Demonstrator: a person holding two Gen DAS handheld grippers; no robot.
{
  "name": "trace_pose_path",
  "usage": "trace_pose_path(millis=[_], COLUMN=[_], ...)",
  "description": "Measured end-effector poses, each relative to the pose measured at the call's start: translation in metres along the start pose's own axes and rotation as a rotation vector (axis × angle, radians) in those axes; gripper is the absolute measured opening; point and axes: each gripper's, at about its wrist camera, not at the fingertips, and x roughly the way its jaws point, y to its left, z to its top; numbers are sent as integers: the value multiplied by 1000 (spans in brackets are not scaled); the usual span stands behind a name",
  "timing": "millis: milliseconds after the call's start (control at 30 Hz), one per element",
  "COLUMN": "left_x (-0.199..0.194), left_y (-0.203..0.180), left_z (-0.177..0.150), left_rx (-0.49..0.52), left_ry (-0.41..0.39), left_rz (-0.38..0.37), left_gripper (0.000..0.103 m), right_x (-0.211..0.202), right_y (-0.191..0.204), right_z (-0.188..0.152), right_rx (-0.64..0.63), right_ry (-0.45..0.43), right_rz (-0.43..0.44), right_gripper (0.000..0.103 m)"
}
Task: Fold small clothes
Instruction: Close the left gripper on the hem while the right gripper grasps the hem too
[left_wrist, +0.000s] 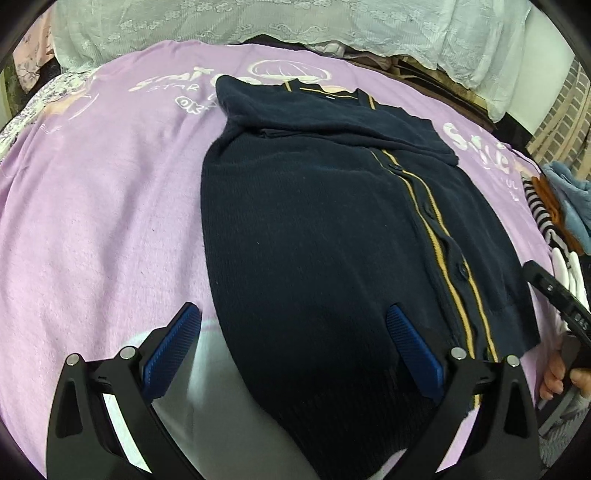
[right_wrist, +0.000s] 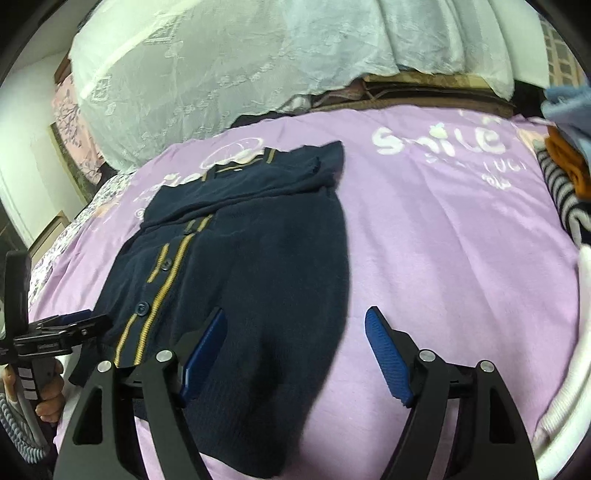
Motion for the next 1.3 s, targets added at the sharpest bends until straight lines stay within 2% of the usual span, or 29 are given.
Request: trace_pose_path(millis=[67,133,233,400,533,600,667,733,800,833,867,900,933,1000,1100,1300], left_x=[-1,-3,-5,-7,2,1,-3,-4,-3,-3,-1,-1,-1,1,-4,-20], left_y=[-2,-3,-3,17,24,26,29,35,43,45,46,45,43,42,44,43], left_z=[-2,-6,-10,-11,-6,-7,-10,-14,-15,-14,-13,-13,-13,-13,-12,3], left_rx=[7,12,17,-68,-116,-121,-120,-132,-156,-169,-181,-181,-175,-169,-167,-137], left_ry=[11,32,47,67,94,96,96,96,97,98,97,93,89,87,61,-4], left_rz=[-36,-111,-181,-385,-471,-480,-474,-473,-481,-488,-488,-484,-478,-457,-452,-443], left_gripper=[98,98,98,98,97,94,81,63,56,54,51,41,24,12,6,6], right_x=[2,3,8,7,15,15,14,14,15,16,16,16,16,13,9,0], right_y=[-5,-6,-2,2,-1,-3,-5,-7,-6,-7,-5,-6,-8,-10,-7,-8], right_z=[0,-1,-7,-14,-10,-11,-13,-13,-14,-14,-14,-16,-16,-16,-14,0], right_rx=[29,34,25,31,64,79,90,97,97,94,92,98,113,124,111,146], right_ry=[8,18,65,91,113,118,128,132,134,135,137,139,139,129,114,74], right_rz=[19,41,96,184,216,219,232,242,243,237,224,221,221,225,221,278], right_gripper=[78,78,78,75,66,59,51,50,49,42,29,22,13,10,9,9])
